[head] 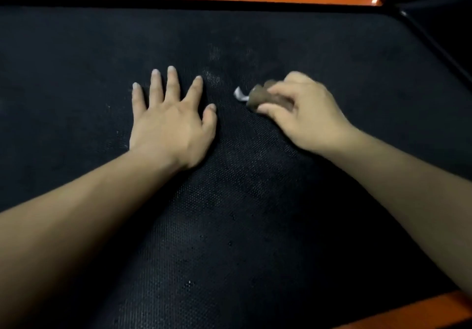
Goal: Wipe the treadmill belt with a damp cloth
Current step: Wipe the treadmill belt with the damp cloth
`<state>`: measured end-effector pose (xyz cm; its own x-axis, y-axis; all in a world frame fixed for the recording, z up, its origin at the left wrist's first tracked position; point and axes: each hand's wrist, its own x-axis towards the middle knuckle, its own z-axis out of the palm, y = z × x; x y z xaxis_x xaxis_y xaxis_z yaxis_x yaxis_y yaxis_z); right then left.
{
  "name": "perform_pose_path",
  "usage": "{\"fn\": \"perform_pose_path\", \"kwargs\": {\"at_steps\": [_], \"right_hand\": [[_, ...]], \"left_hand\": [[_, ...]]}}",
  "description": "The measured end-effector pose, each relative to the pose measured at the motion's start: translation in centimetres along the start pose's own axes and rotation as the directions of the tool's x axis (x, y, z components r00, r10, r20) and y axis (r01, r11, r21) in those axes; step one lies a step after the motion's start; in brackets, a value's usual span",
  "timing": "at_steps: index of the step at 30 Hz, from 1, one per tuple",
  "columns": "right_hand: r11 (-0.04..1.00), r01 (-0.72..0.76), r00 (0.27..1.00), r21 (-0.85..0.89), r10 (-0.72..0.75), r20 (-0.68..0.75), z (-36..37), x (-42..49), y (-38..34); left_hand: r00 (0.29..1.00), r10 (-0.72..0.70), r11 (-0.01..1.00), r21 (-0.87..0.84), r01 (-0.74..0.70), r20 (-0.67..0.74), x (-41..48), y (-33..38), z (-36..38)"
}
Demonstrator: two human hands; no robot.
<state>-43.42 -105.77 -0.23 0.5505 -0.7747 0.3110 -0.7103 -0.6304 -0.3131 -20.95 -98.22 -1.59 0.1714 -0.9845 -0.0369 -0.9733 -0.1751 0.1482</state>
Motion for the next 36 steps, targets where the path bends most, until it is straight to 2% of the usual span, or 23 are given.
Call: {"fn": "perform_pose_path", "kwargs": {"at_steps": [1,3,5,7,8,10,12,13,14,17,19,20,22,25,26,29,30,31,33,36], "right_hand": [[0.999,0.04,0.998,0.011,-0.041,0.038,-0.4,-0.3,0.0],[0.997,0.04,0.999,-0.072,-0.04,0.002,-0.6,2.7,1.9],[0.98,-0.162,0.985,-0.113,0.154,-0.083,-0.6,7.2,4.9],[0.961,-0.264,0.96,-0.082,0.254,-0.119,-0.2,9.0,5.6],[0.968,-0.233,0.969,-0.092,0.223,-0.102,0.3,8.5,5.2],[0.996,-0.054,0.997,-0.068,0.051,-0.051,0.8,5.6,3.4],[0.998,0.059,0.997,-0.002,-0.058,0.044,0.5,3.6,2.2],[0.996,0.082,0.996,-0.043,-0.08,0.044,0.2,4.5,2.9],[0.993,0.08,0.997,-0.089,-0.079,0.007,0.1,6.3,4.1],[0.983,-0.167,0.986,-0.07,0.165,-0.04,0.2,12.1,8.0],[0.973,-0.216,0.975,-0.08,0.211,-0.074,0.8,12.8,8.4],[0.979,-0.187,0.981,-0.086,0.182,-0.062,1.2,12.0,7.8],[0.999,-0.036,0.999,-0.036,0.036,-0.011,1.5,9.4,5.8],[0.993,0.12,0.99,0.005,-0.12,0.077,1.1,7.9,4.8],[0.993,0.114,0.993,-0.035,-0.112,0.047,1.1,9.5,5.5],[0.978,-0.201,0.979,-0.048,0.199,-0.047,0.8,15.2,8.7],[0.965,-0.255,0.965,-0.053,0.251,-0.073,1.0,15.9,8.8],[0.963,-0.26,0.963,-0.074,0.254,-0.088,1.6,15.9,8.6],[0.983,-0.176,0.983,-0.056,0.173,-0.059,2.6,14.2,7.1],[1.0,-0.009,0.997,0.007,0.008,0.078,2.2,12.3,5.8]], "left_hand": [[1.0,-0.003,1.0,-0.004,0.003,0.0,0.0,0.1,0.0],[1.0,-0.015,1.0,-0.008,0.015,0.01,0.1,0.0,-0.1],[1.0,-0.008,1.0,-0.012,0.008,0.018,0.1,0.1,-0.3],[0.999,0.037,0.999,-0.005,-0.037,0.022,0.1,0.2,-0.5],[0.997,0.059,0.998,-0.002,-0.059,0.043,0.2,0.3,-0.6],[0.995,0.04,0.998,-0.043,-0.036,0.093,0.6,0.6,-0.9],[0.991,-0.054,0.987,-0.147,0.071,0.12,1.7,1.2,-1.5],[0.988,-0.092,0.978,-0.174,0.113,0.124,2.3,1.5,-1.5],[0.987,-0.105,0.98,-0.158,0.124,0.124,2.8,1.9,-1.5],[0.994,-0.081,0.995,-0.048,0.085,0.078,3.1,2.5,-0.5],[0.997,-0.066,0.998,-0.022,0.067,0.042,2.8,2.5,0.0],[0.997,-0.063,0.998,-0.02,0.064,0.034,2.6,2.5,0.1],[0.998,-0.065,0.998,-0.015,0.065,0.024,2.6,2.5,0.1],[0.997,-0.071,0.997,-0.02,0.071,0.026,2.7,2.6,0.0],[0.997,-0.07,0.997,-0.02,0.071,0.03,2.7,2.6,-0.1],[0.997,-0.067,0.997,-0.022,0.068,0.036,2.5,2.7,-0.2],[0.997,-0.067,0.998,-0.021,0.067,0.035,2.6,2.7,-0.2],[0.997,-0.063,0.998,-0.023,0.064,0.038,2.6,2.7,-0.3],[0.998,-0.062,0.998,-0.02,0.063,0.032,2.5,2.8,-0.2],[0.998,-0.059,0.998,-0.018,0.06,0.029,2.4,2.8,-0.2]]}}
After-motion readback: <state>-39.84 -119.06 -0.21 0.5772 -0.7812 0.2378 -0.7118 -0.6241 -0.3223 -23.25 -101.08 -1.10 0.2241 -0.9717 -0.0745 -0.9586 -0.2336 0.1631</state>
